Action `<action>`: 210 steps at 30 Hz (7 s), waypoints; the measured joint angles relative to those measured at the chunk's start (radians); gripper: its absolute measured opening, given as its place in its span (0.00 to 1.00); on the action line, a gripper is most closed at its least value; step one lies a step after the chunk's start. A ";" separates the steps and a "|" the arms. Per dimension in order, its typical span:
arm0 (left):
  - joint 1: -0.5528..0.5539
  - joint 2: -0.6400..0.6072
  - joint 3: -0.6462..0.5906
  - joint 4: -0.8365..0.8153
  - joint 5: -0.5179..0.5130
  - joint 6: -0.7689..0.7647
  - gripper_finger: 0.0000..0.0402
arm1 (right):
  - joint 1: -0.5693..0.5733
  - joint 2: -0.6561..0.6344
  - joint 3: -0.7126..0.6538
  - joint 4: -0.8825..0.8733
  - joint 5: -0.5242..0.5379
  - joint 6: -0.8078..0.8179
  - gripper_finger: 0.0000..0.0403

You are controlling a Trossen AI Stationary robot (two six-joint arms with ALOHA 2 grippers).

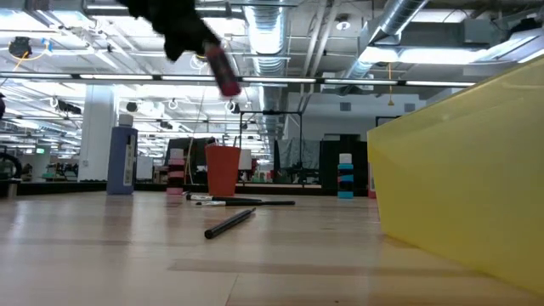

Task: Pick & Place Paint Supplies
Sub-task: Put the red paint bottle into the yellow bin, then put the pink paint bottle into the yellow bin

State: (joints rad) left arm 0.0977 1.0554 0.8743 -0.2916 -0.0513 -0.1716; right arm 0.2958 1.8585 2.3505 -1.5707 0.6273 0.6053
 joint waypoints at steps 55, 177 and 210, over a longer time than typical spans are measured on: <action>-0.326 1.123 0.754 0.321 0.121 0.191 0.23 | 0.124 -0.215 0.001 0.000 0.002 0.133 0.17; 0.610 0.321 -0.121 0.042 -0.133 0.325 0.64 | 0.054 -0.172 0.000 0.000 0.001 -0.039 0.17; 0.605 0.321 -0.120 -0.043 -0.187 0.293 0.74 | 0.054 -0.172 0.001 0.000 0.001 -0.066 0.17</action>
State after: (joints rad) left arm 0.7025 1.3762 0.7544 -0.3351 -0.2382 0.1216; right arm 0.3496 1.6863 2.3510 -1.5711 0.6285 0.5392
